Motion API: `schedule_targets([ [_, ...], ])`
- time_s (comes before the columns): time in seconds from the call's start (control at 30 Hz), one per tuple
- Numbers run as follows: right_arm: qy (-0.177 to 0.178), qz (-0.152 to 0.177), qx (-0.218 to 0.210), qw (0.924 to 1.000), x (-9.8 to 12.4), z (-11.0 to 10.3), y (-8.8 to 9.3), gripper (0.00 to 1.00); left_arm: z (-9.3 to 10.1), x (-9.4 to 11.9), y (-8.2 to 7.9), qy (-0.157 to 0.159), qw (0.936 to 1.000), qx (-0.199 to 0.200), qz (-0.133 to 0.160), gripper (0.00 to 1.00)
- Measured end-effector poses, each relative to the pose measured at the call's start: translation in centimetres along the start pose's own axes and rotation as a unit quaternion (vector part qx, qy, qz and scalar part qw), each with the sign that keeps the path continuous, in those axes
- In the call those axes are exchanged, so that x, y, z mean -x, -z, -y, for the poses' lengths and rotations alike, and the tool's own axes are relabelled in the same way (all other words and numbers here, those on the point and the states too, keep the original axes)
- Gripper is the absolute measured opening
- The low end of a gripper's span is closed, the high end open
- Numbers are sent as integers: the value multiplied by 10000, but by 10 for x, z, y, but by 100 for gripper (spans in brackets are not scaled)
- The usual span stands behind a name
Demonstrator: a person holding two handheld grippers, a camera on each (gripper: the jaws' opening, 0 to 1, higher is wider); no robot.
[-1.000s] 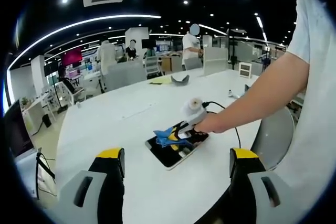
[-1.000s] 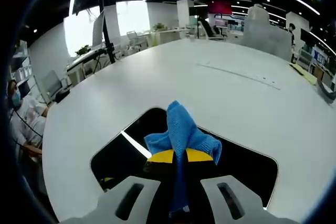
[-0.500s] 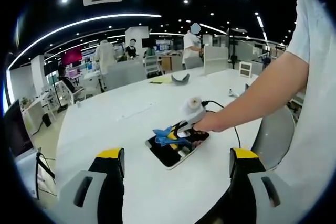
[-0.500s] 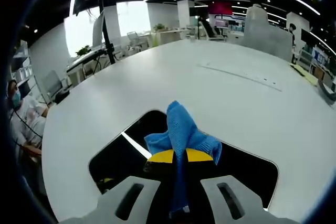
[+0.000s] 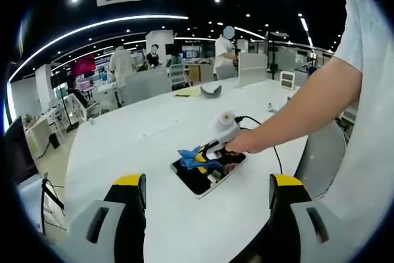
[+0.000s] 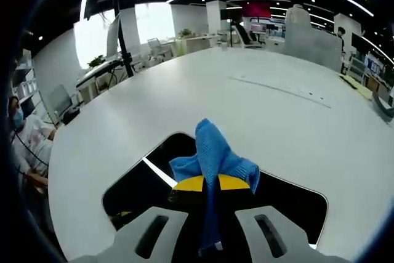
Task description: Wipe the mirror surface with the cleaning cloth until all visible marks leave the cleaned area.
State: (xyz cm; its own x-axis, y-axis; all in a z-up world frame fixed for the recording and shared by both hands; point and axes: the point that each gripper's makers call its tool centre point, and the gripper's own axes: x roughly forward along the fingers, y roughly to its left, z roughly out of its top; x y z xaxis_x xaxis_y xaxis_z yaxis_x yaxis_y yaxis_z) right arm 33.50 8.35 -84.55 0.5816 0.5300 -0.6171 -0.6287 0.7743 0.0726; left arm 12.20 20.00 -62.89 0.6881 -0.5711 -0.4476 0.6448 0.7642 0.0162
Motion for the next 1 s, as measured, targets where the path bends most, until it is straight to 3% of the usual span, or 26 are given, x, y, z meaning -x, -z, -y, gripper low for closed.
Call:
schedule_targets([
  [0.37,9,107,-67,9999,-6,-4,-8,1,-7,-1,3,35,10000,37,-35,82],
  [0.63,16,105,-213,9997,-14,-3,-9,1,-17,10,8,-52,10000,81,-20,81],
  [1.0,-16,65,-46,10000,-12,-23,-7,1,-16,20,10,23,10000,58,17,81],
])
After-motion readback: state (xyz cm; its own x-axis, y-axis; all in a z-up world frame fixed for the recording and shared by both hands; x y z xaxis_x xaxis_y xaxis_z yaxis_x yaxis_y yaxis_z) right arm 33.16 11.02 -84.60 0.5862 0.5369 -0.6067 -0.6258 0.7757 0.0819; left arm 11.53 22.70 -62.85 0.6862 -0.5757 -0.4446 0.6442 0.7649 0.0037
